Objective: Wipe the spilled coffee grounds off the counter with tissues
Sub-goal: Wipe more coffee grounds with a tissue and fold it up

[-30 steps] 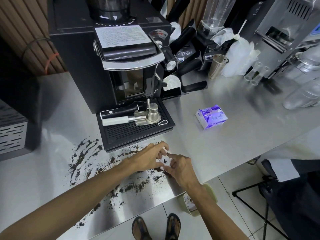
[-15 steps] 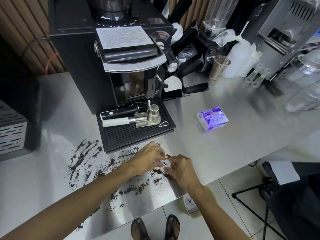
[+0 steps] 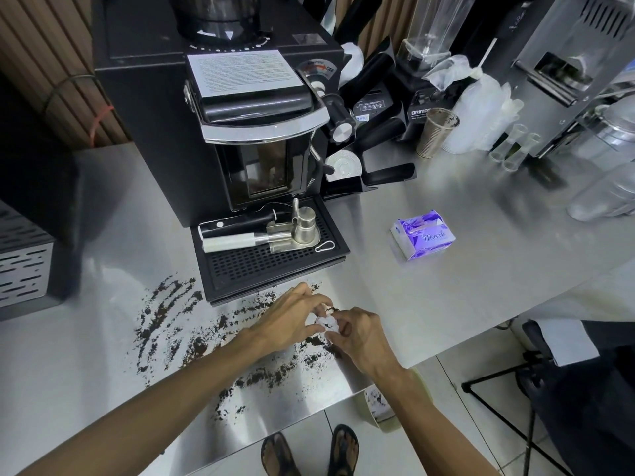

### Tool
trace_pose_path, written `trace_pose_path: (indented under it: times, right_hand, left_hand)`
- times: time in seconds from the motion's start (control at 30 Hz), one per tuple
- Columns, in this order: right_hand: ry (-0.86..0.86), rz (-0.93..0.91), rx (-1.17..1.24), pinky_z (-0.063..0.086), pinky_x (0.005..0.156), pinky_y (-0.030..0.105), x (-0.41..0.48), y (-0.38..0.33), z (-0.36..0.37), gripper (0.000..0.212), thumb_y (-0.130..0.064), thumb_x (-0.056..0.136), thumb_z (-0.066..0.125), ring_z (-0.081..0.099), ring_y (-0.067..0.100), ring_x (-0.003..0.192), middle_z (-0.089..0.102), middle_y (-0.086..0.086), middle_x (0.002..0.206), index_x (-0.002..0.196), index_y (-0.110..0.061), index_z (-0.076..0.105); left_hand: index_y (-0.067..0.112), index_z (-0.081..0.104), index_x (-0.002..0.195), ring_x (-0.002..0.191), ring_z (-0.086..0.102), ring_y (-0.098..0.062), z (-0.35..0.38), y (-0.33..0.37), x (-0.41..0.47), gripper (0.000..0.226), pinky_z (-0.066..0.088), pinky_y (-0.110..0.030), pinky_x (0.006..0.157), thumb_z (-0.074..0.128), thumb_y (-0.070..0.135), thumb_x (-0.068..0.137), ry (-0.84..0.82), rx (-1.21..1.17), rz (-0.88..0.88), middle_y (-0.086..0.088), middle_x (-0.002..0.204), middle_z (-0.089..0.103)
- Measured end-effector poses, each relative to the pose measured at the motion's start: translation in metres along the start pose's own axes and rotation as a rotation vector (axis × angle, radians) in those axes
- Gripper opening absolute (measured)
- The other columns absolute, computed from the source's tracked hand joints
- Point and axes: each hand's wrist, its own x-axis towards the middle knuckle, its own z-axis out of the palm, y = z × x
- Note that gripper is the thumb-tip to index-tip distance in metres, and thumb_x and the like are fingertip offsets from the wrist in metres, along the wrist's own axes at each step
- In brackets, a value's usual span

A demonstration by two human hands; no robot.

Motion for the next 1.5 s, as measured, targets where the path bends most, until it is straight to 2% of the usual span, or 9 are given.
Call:
trace_pose_path:
  times: [0.17,0.23,0.33,0.43,0.57,0.67,0.87,1.17,1.5]
  right_hand:
    - [-0.004,-0.061,-0.031,0.047,0.061,0.021,-0.002,0.001,0.001,0.025,-0.028,0.082,0.075,0.049,0.004,0.060,0.055,-0.005,0.075,0.105,-0.017,0.072]
    - [0.003,-0.096,-0.031,0.046,0.061,0.021,-0.002,0.002,0.001,0.022,-0.028,0.083,0.074,0.049,0.005,0.061,0.056,-0.004,0.075,0.103,-0.017,0.072]
    - [0.005,-0.134,-0.028,0.044,0.061,0.019,-0.003,0.004,0.004,0.020,-0.028,0.084,0.072,0.046,0.003,0.061,0.056,-0.003,0.074,0.100,-0.016,0.071]
    - [0.015,-0.149,-0.049,0.040,0.061,0.017,-0.003,0.006,0.007,0.019,-0.030,0.086,0.069,0.044,0.004,0.062,0.054,-0.002,0.074,0.096,-0.013,0.069]
    - [0.001,-0.143,-0.092,0.045,0.065,0.026,-0.003,0.010,0.012,0.022,-0.033,0.088,0.062,0.050,0.011,0.066,0.054,0.000,0.077,0.094,-0.012,0.068]
    - [-0.007,-0.142,-0.105,0.043,0.064,0.024,-0.002,0.011,0.013,0.020,-0.031,0.088,0.062,0.047,0.011,0.066,0.051,-0.003,0.078,0.096,-0.013,0.067]
    - [-0.018,-0.178,-0.124,0.039,0.063,0.024,0.000,0.009,0.012,0.017,-0.028,0.089,0.060,0.042,0.010,0.068,0.046,-0.003,0.077,0.088,-0.011,0.063]
    - [-0.012,-0.187,-0.080,0.038,0.062,0.023,0.003,0.012,-0.003,0.018,-0.027,0.086,0.064,0.041,0.009,0.066,0.050,-0.002,0.074,0.081,-0.010,0.063]
    - [0.055,-0.174,-0.078,0.040,0.060,0.024,-0.016,0.039,-0.044,0.018,-0.024,0.081,0.068,0.041,0.010,0.060,0.048,-0.002,0.069,0.075,-0.007,0.063]
  left_hand:
    - [0.027,0.060,0.124,0.090,0.053,-0.004,0.001,0.002,-0.003,0.042,0.049,-0.022,0.082,0.072,0.038,0.085,0.001,-0.002,-0.026,0.008,0.101,0.051]
    - [0.027,0.062,0.122,0.086,0.051,-0.004,0.000,0.004,-0.004,0.039,0.042,-0.012,0.073,0.071,0.038,0.086,-0.001,-0.006,-0.029,0.009,0.098,0.047]
    - [0.027,0.062,0.123,0.084,0.051,-0.002,0.001,0.004,-0.006,0.038,0.037,-0.008,0.068,0.070,0.037,0.087,-0.012,-0.033,-0.051,0.010,0.096,0.045]
    - [0.025,0.059,0.124,0.089,0.054,-0.001,0.002,0.004,-0.008,0.040,0.044,-0.010,0.075,0.070,0.035,0.087,-0.009,-0.080,-0.064,0.009,0.101,0.049]
    - [0.027,0.051,0.124,0.099,0.059,-0.002,0.003,0.005,-0.009,0.044,0.050,-0.021,0.091,0.072,0.030,0.086,-0.009,-0.137,-0.075,0.011,0.107,0.052]
    - [0.027,0.050,0.122,0.100,0.059,-0.002,0.002,0.006,-0.009,0.042,0.050,-0.021,0.090,0.071,0.027,0.087,-0.008,-0.141,-0.078,0.010,0.107,0.052]
    - [0.025,0.051,0.119,0.106,0.057,-0.003,0.002,0.005,-0.007,0.036,0.044,-0.010,0.086,0.070,0.022,0.088,-0.021,-0.159,-0.067,0.007,0.109,0.050]
    - [0.025,0.048,0.115,0.108,0.056,-0.008,0.001,0.011,-0.001,0.033,0.049,-0.022,0.093,0.069,0.021,0.089,-0.027,-0.182,-0.043,0.004,0.112,0.049]
    - [0.037,0.048,0.107,0.100,0.059,-0.008,0.014,0.054,0.021,0.030,0.052,-0.029,0.089,0.067,0.024,0.089,-0.018,-0.215,-0.024,0.010,0.106,0.048]
